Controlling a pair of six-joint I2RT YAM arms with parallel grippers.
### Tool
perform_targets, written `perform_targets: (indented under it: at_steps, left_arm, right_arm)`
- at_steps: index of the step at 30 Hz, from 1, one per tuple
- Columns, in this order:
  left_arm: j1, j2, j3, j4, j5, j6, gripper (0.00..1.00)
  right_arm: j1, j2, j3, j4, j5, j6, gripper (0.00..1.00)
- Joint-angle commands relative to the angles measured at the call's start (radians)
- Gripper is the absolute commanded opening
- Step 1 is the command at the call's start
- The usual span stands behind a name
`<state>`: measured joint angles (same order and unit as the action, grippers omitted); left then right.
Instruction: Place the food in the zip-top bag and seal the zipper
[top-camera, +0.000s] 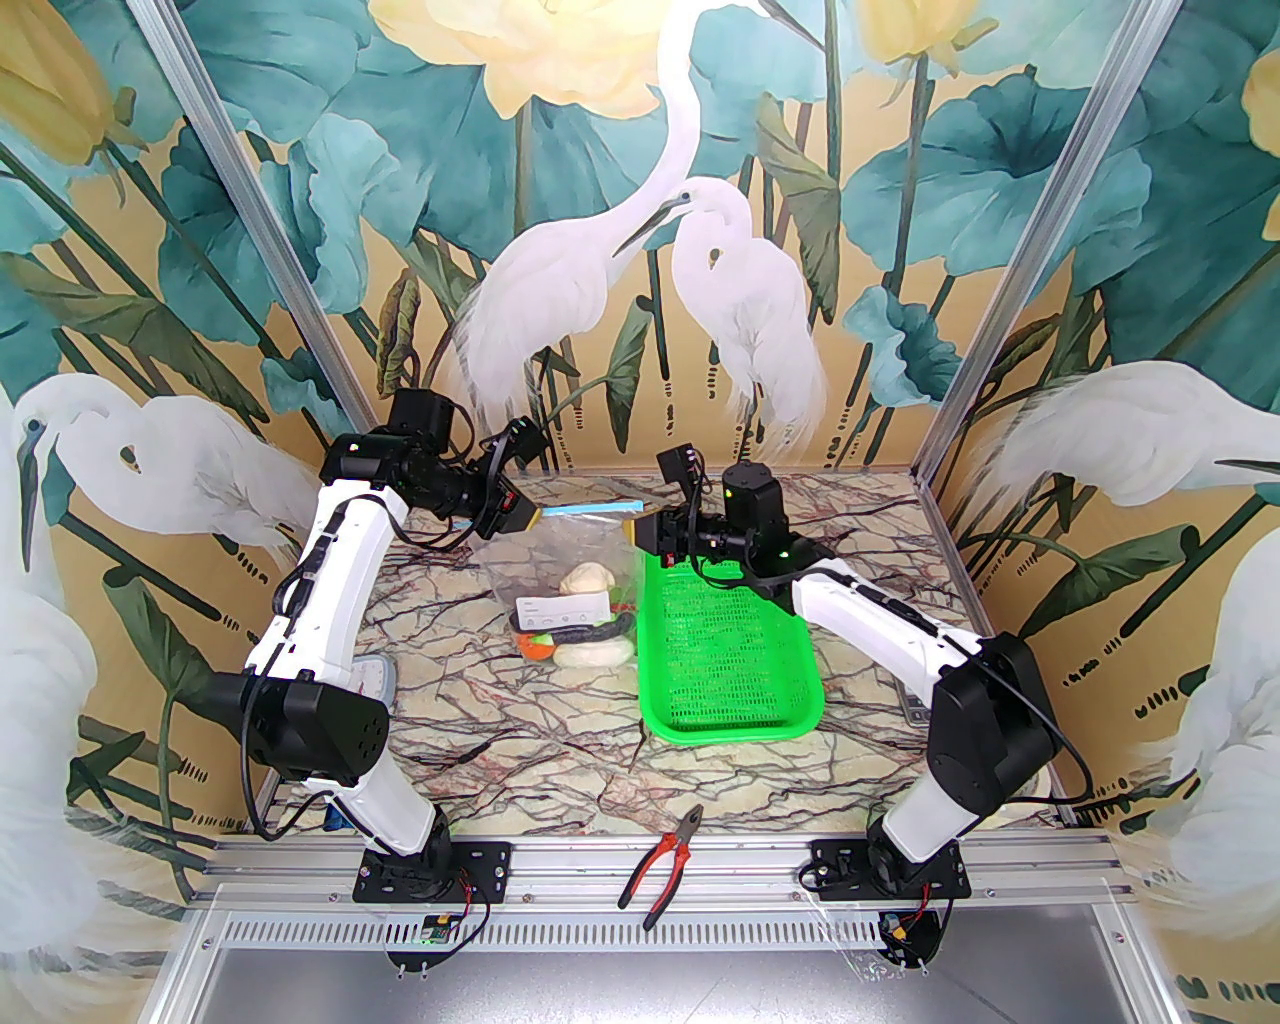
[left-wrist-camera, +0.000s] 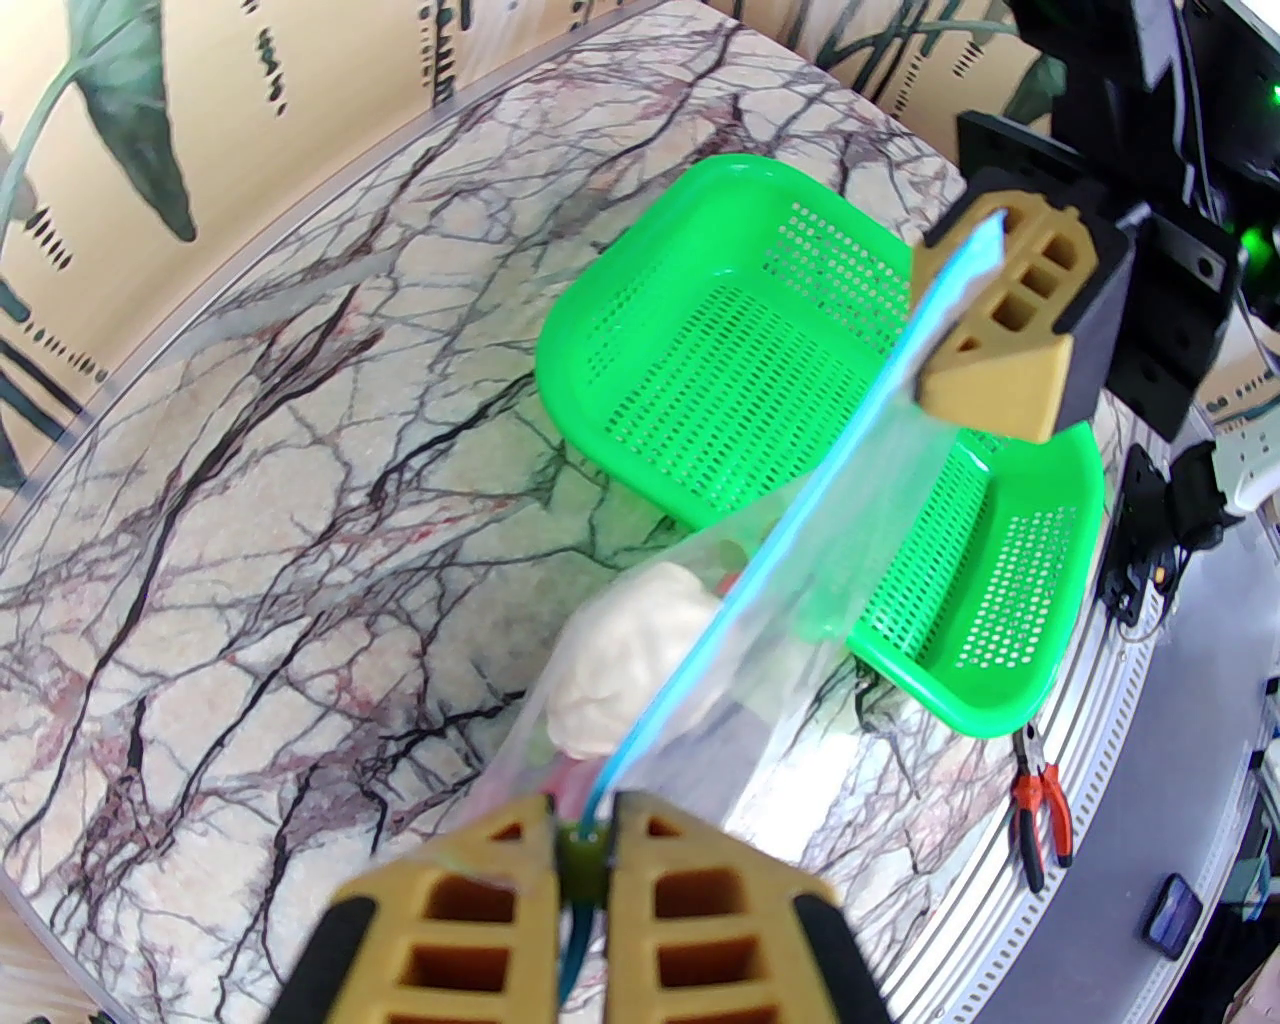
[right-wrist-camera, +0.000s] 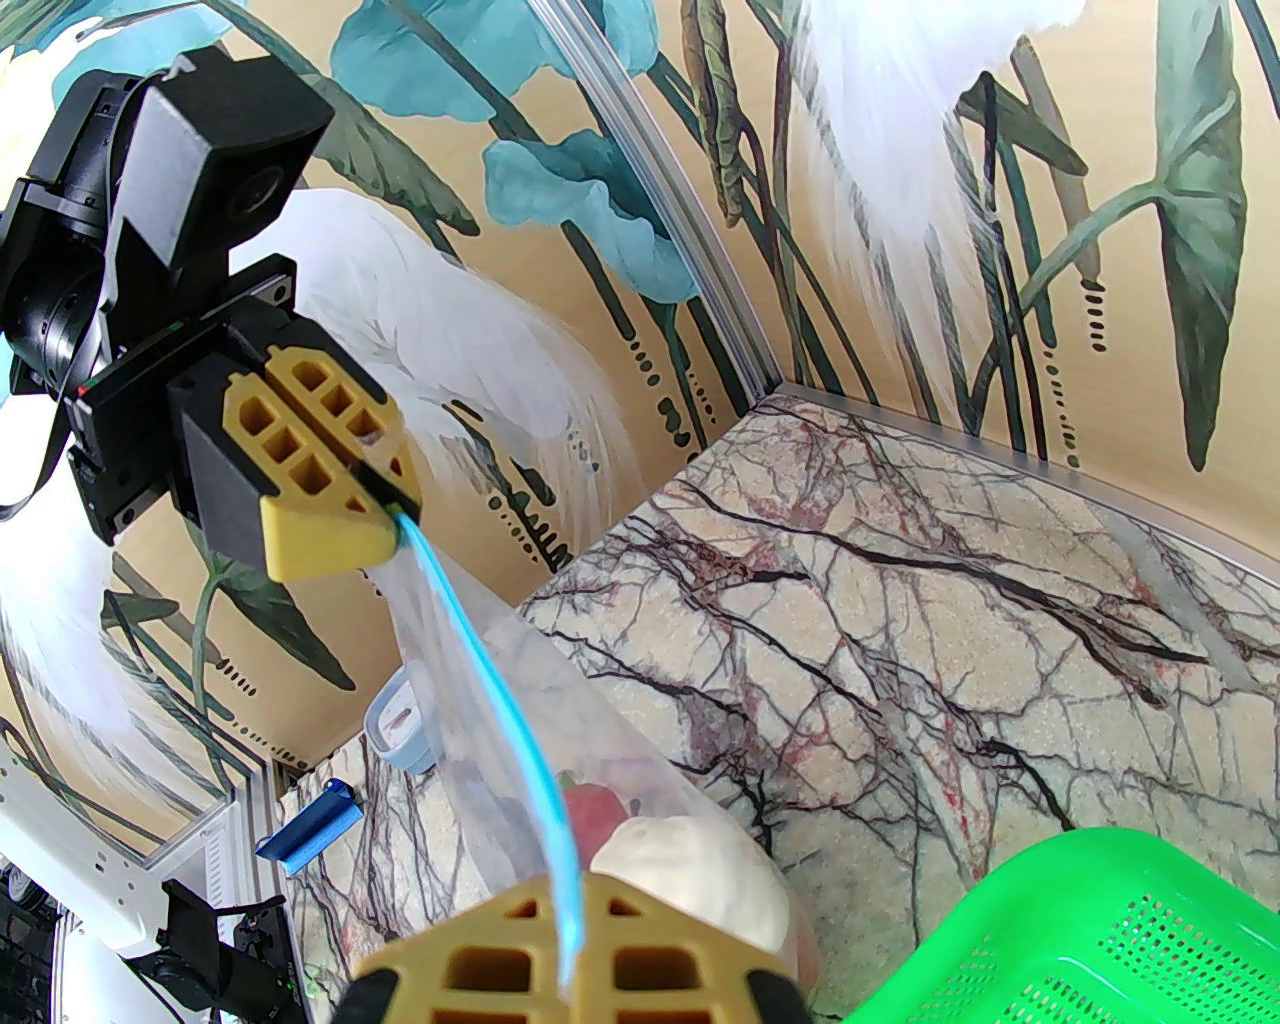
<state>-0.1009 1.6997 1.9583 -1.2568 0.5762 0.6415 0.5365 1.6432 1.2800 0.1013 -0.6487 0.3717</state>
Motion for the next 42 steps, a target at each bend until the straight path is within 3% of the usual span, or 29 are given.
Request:
perform_targets:
  at_steps: [1,42]
  left_arm:
    - [0.03,-0.021,0.004,0.03,-0.084,-0.044,0.06]
    - [0.121,-0.038,0.001,0.031,-0.2,-0.147,0.0]
  right_arm:
    - [-0.021,-0.035,-0.016,-0.003,0.04,0.021,0.0]
    - [-0.045,-0.039,-0.016,-0.026,0.062,0.025,0.0]
